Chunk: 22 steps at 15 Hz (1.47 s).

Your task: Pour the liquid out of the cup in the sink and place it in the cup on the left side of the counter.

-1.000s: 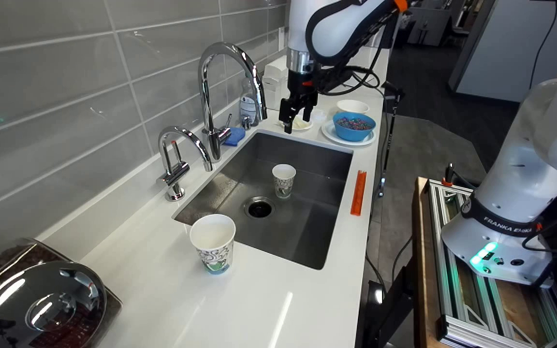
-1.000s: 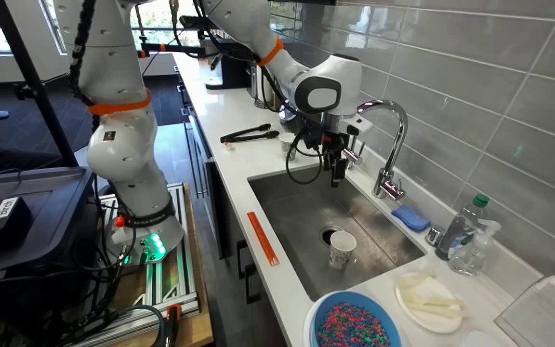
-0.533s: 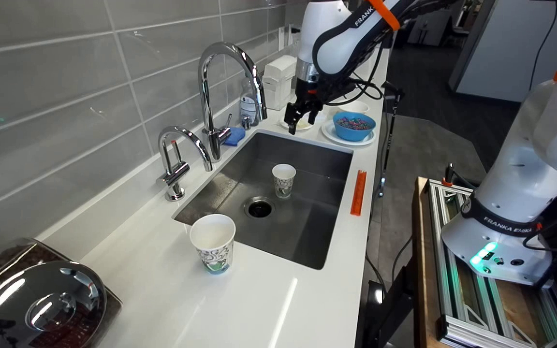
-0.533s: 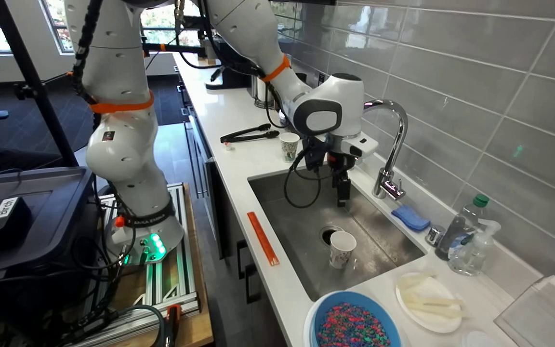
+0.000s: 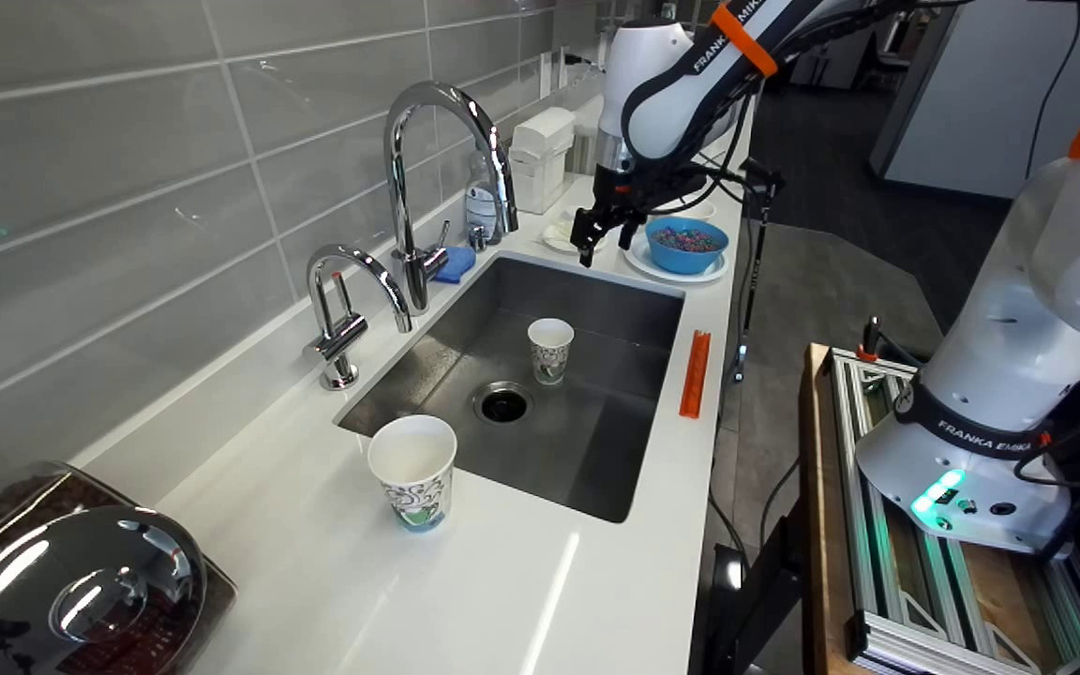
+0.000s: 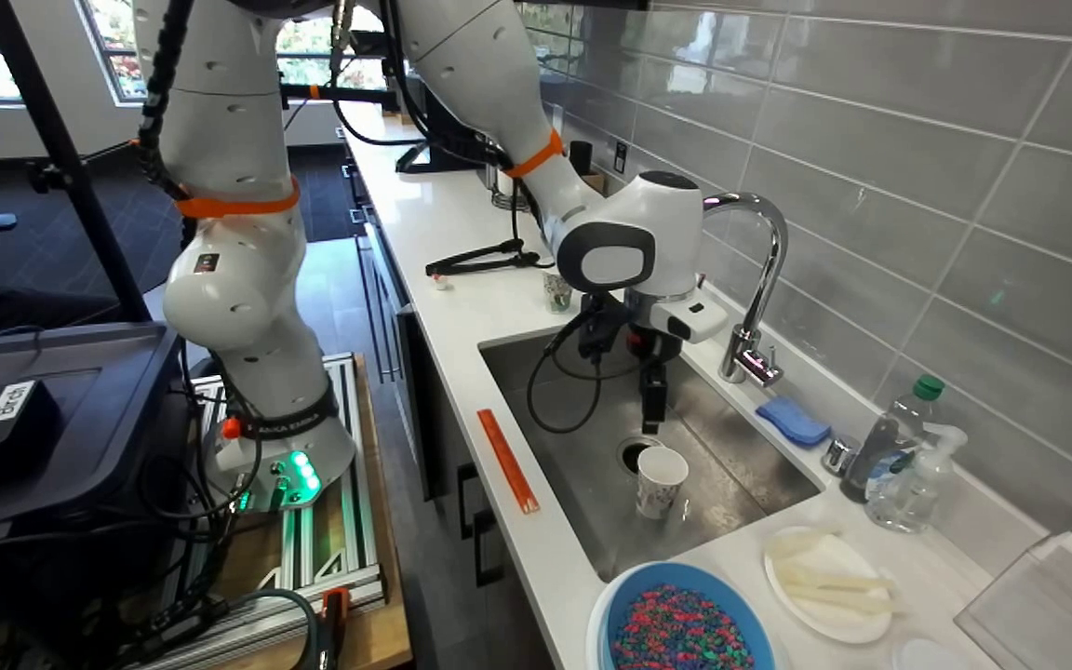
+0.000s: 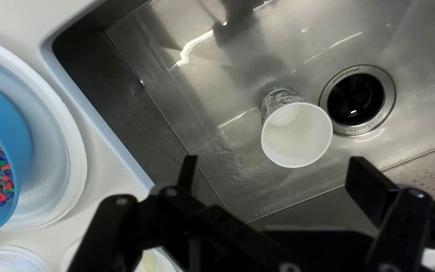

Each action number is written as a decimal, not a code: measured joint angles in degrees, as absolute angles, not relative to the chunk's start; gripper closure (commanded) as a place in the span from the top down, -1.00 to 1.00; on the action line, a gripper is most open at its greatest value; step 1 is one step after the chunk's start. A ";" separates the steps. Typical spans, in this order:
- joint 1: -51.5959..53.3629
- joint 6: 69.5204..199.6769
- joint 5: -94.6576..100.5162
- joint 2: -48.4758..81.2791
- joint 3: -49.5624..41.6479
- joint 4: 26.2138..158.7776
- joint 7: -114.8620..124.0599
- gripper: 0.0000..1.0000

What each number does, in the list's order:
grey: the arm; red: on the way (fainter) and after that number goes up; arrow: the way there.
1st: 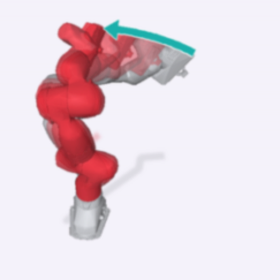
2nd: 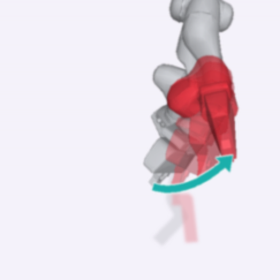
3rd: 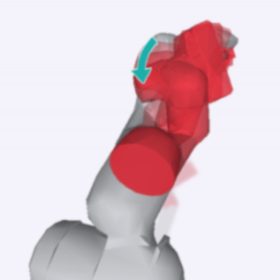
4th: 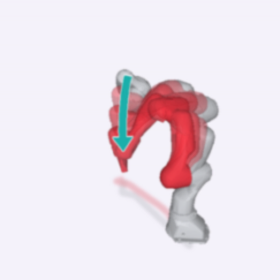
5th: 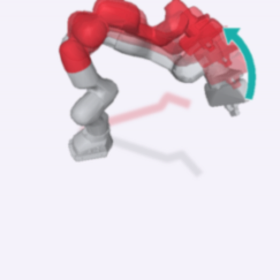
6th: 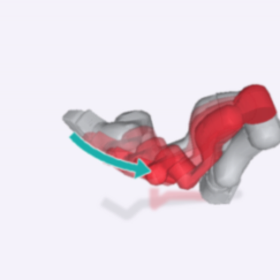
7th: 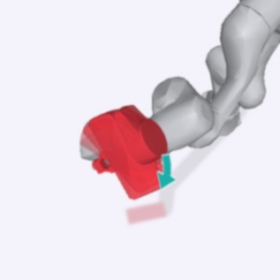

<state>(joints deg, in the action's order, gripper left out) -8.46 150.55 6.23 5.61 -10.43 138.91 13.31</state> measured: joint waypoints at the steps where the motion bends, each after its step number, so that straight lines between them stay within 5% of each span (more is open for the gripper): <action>1: -8.46 150.55 6.23 5.61 -10.43 138.91 13.43 1.00; 12: -7.74 143.79 5.82 15.27 -9.54 132.77 11.94 1.00; 22: -13.57 155.59 -2.53 28.25 -6.18 127.30 -2.83 1.00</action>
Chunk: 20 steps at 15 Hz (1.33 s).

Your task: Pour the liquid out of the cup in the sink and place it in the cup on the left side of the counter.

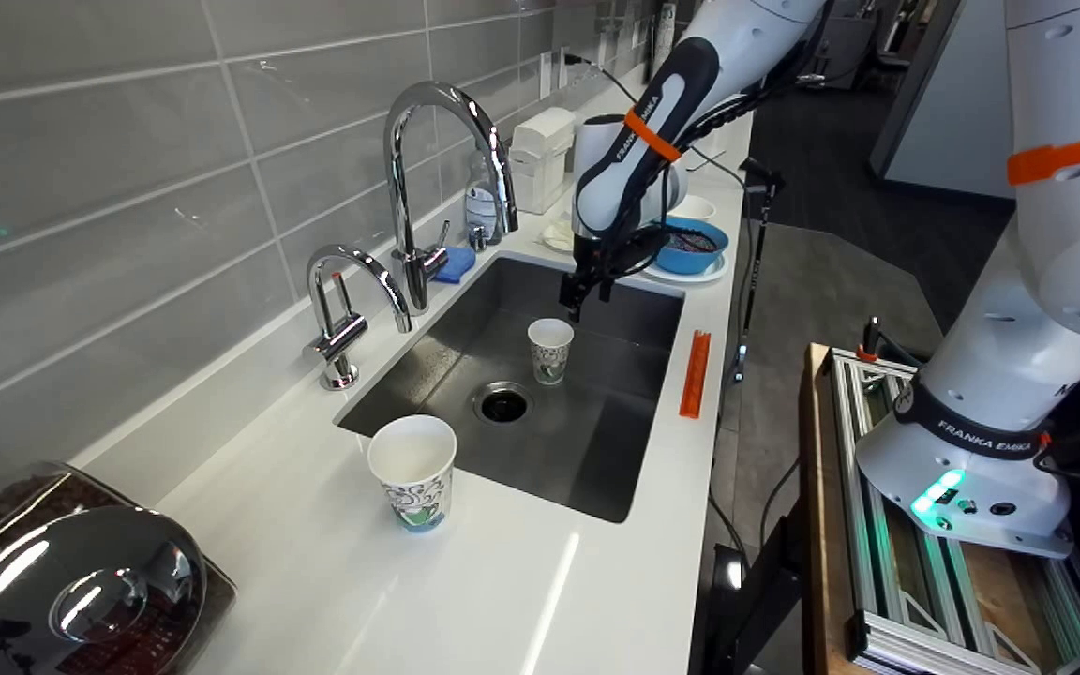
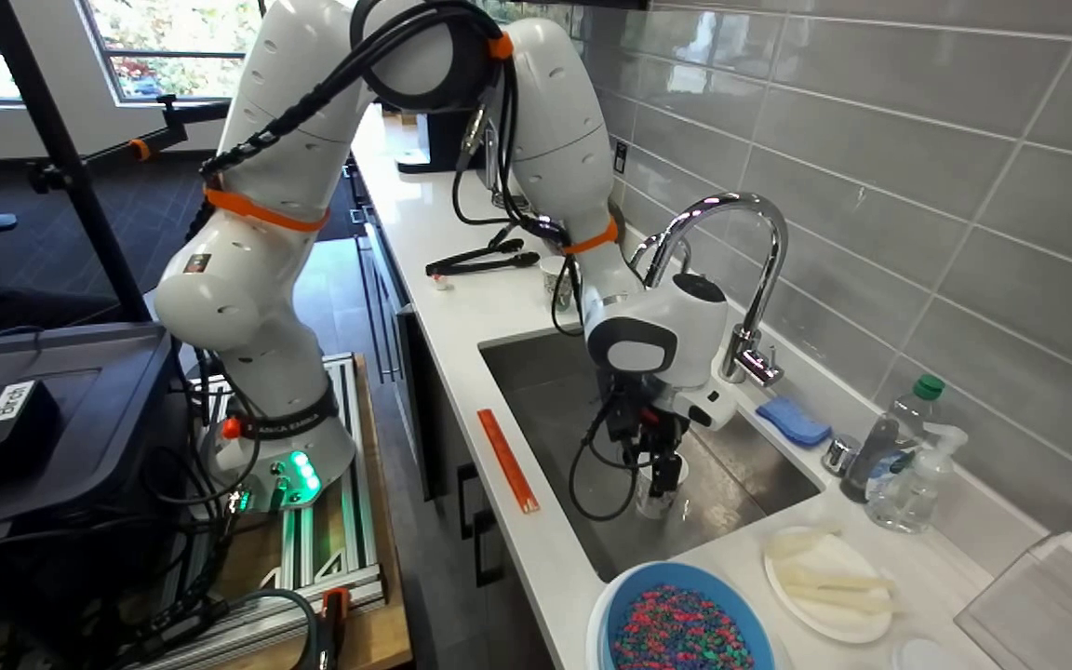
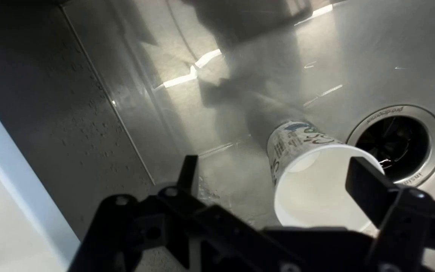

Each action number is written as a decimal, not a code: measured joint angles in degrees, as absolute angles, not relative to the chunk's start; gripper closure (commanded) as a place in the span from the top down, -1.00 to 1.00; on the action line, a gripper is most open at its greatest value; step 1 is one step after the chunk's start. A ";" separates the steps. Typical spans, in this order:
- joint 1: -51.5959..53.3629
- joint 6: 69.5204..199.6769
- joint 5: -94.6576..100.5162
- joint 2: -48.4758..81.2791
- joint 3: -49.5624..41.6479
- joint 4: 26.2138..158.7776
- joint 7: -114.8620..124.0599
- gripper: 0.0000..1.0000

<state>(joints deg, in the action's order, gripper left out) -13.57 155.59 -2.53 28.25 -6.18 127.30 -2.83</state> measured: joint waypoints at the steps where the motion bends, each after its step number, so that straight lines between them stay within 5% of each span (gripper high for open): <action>1: -14.24 155.90 -3.09 28.87 -5.53 126.73 -3.90 1.00; 8: -15.23 155.93 -3.58 32.69 -3.70 122.61 -5.72 0.98; 10: -15.20 155.93 -3.58 33.62 -3.68 121.58 -5.72 0.51; 20: -15.21 155.93 -3.58 37.93 -3.75 117.27 -5.72 -0.98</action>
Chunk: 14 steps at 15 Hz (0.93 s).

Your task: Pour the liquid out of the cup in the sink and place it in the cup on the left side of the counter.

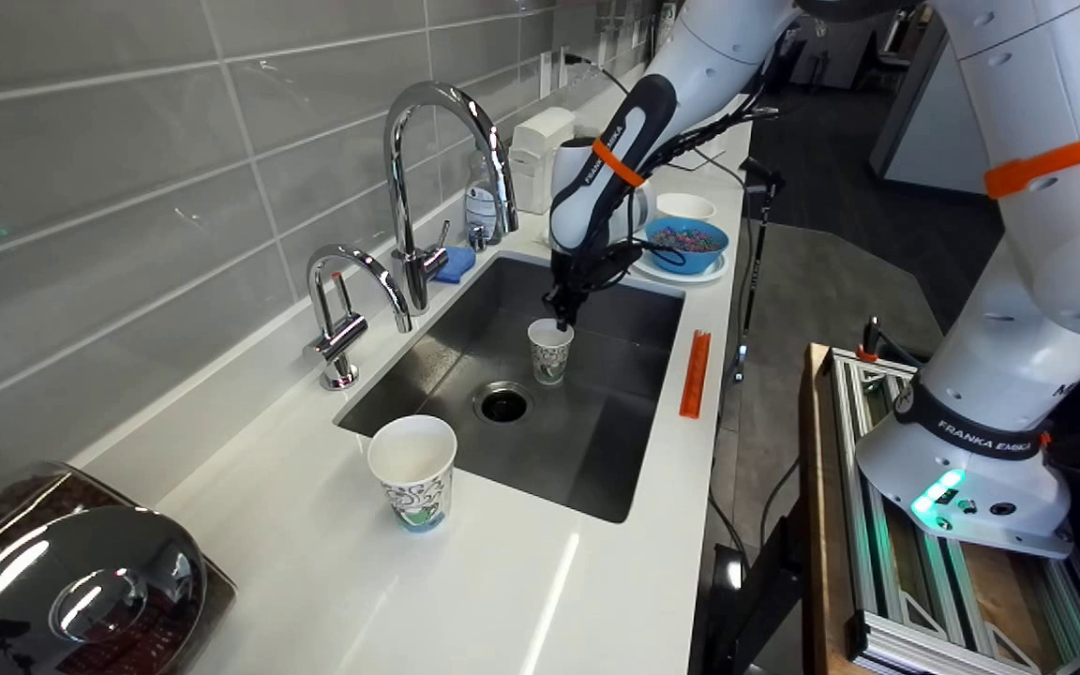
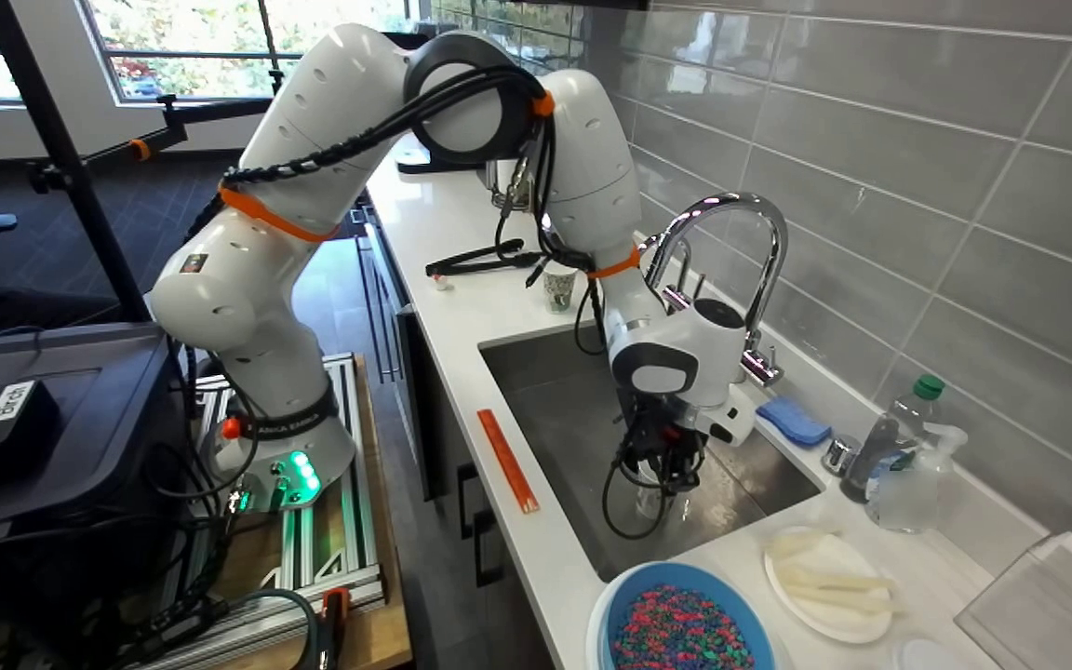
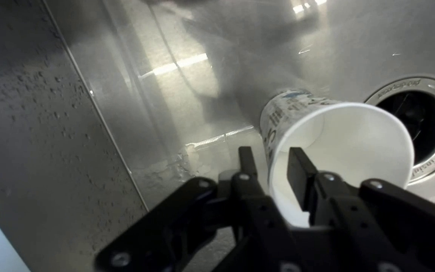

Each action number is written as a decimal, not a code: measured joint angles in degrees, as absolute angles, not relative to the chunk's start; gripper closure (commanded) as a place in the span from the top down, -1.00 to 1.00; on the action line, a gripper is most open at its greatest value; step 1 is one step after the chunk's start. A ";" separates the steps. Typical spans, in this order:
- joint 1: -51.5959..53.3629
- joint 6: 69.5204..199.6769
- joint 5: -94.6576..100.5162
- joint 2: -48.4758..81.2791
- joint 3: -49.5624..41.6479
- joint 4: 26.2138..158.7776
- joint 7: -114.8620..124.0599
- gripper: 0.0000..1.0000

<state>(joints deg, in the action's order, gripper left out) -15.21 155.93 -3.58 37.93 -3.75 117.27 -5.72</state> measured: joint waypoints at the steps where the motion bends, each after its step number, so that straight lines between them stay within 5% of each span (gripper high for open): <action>1: -15.21 155.93 -3.58 38.34 -3.75 116.91 -5.72 -1.00; 14: -15.21 155.91 -3.27 37.86 -4.10 116.35 -6.68 -0.98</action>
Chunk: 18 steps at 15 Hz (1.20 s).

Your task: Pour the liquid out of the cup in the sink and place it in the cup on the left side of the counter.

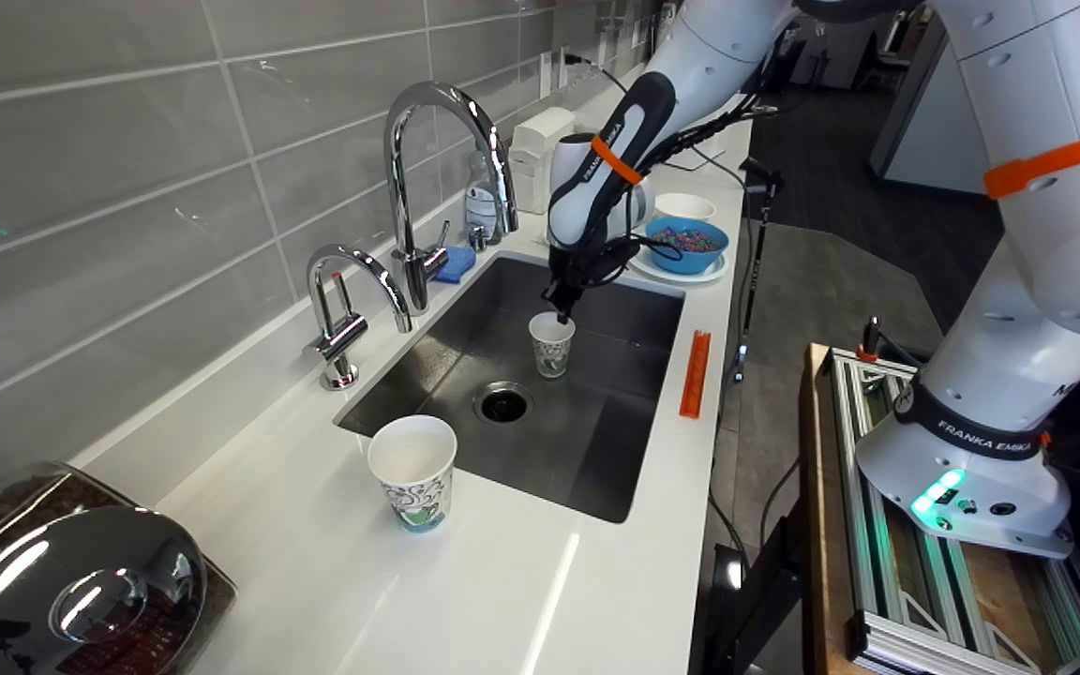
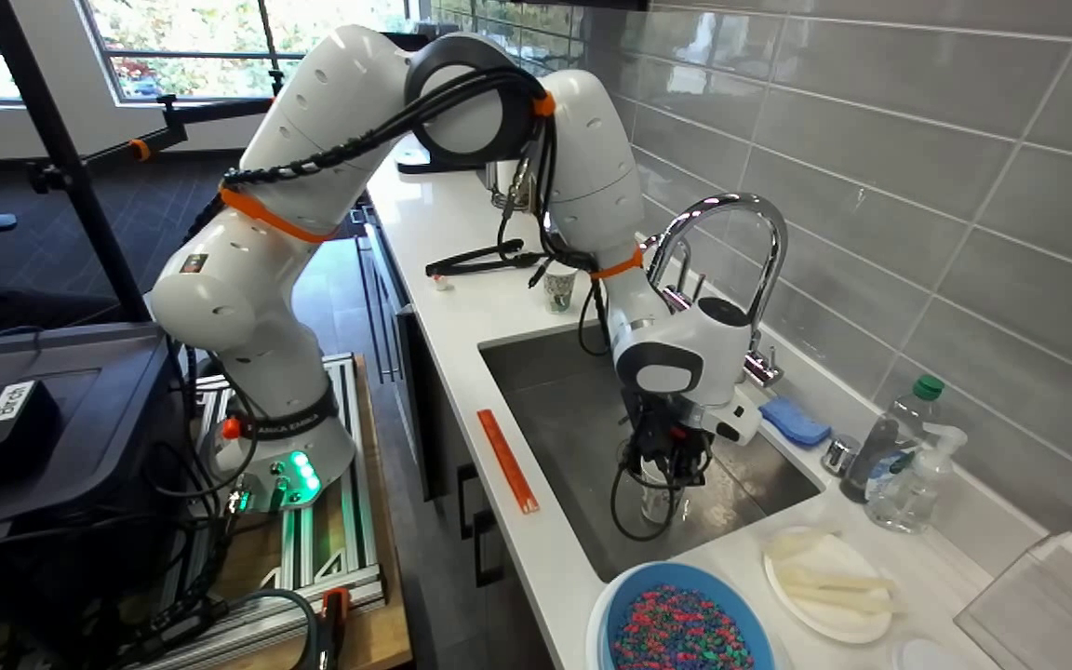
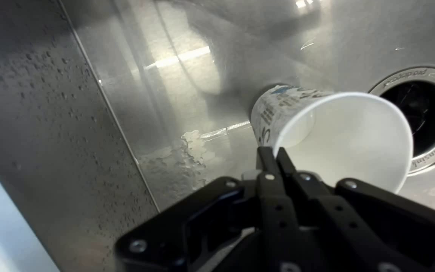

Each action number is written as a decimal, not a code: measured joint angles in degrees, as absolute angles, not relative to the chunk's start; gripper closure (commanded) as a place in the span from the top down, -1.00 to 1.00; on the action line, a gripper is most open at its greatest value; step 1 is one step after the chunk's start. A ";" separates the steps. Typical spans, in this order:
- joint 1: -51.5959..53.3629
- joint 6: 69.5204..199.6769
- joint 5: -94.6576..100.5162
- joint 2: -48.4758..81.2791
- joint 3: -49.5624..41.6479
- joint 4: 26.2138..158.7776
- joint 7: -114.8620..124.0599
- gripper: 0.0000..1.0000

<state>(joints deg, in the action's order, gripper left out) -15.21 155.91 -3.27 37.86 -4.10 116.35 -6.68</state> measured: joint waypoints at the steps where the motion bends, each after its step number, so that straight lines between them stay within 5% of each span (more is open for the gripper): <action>1: -15.24 155.91 -3.27 37.14 -4.25 116.83 -7.03 -0.98; 10: -14.16 155.92 -1.65 28.22 -6.81 124.35 -7.67 -0.98; 18: 0.24 156.54 18.75 19.84 -19.96 131.29 10.57 -0.98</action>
<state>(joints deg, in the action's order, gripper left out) 0.24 156.54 18.75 19.84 -19.96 131.29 10.57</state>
